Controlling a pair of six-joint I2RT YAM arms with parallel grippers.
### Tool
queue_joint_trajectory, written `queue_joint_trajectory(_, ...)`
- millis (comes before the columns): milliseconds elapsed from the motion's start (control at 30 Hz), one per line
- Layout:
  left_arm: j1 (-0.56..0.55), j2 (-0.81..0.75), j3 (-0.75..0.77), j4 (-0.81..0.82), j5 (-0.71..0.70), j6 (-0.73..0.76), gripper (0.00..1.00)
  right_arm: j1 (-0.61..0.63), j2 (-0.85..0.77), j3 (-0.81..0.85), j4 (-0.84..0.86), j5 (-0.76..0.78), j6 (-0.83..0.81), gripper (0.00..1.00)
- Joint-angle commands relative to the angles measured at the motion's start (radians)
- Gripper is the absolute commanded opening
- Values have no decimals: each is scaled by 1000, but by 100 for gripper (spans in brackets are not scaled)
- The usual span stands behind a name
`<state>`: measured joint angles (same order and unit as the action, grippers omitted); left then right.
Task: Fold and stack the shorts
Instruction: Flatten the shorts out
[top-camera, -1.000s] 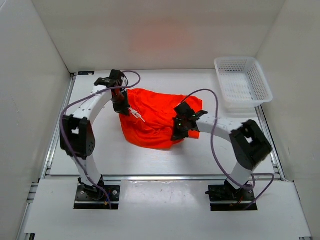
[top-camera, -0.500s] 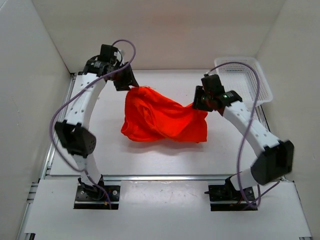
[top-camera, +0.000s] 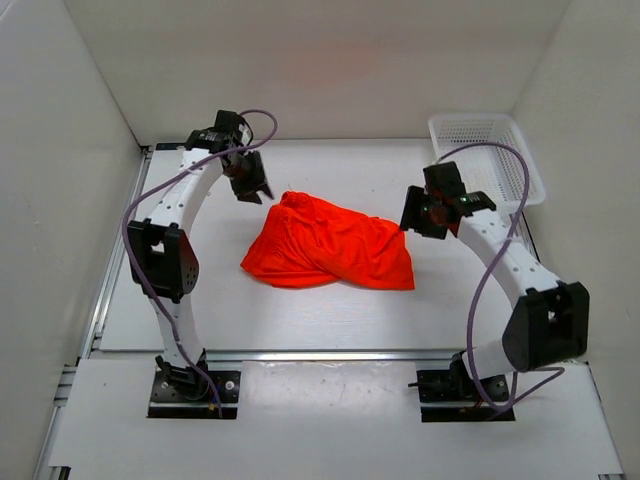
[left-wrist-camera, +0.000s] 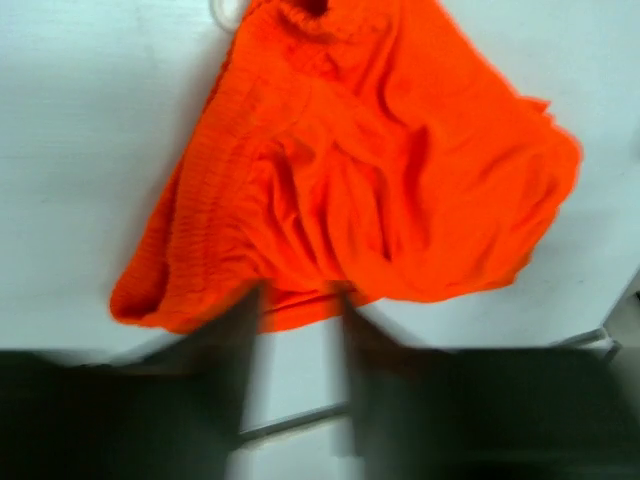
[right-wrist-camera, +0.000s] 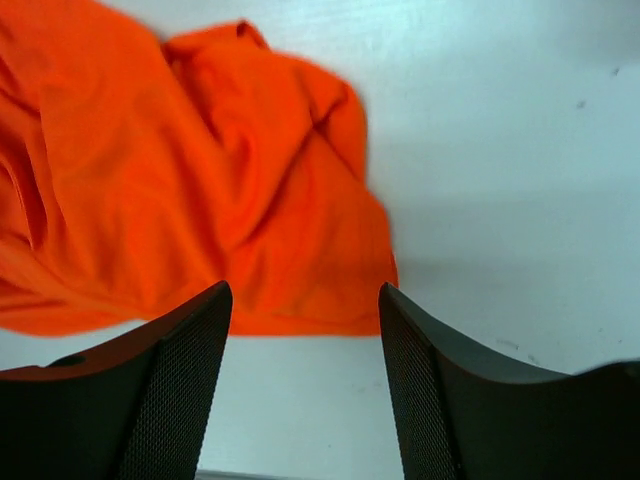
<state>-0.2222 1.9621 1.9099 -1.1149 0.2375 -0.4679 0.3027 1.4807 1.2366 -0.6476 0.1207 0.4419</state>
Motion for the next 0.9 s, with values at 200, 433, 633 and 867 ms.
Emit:
queue_joint_trajectory(200,-34,187,122,75,-24,-60,96,-1,-220,-267,6,-113,52,65)
queue_joint_trajectory(433,-75,374,268,17,-23,-72,96,-1,-295,-382,-17,-179,116,75)
queue_joint_trajectory(633,-75,396,271,6,10,-61,40,-11,-327,-437,3,-243,167,78)
queue_joint_trajectory(867,-75,273,271,-6,-41,-51,26,-42,-286,-485,94,-345,219,78)
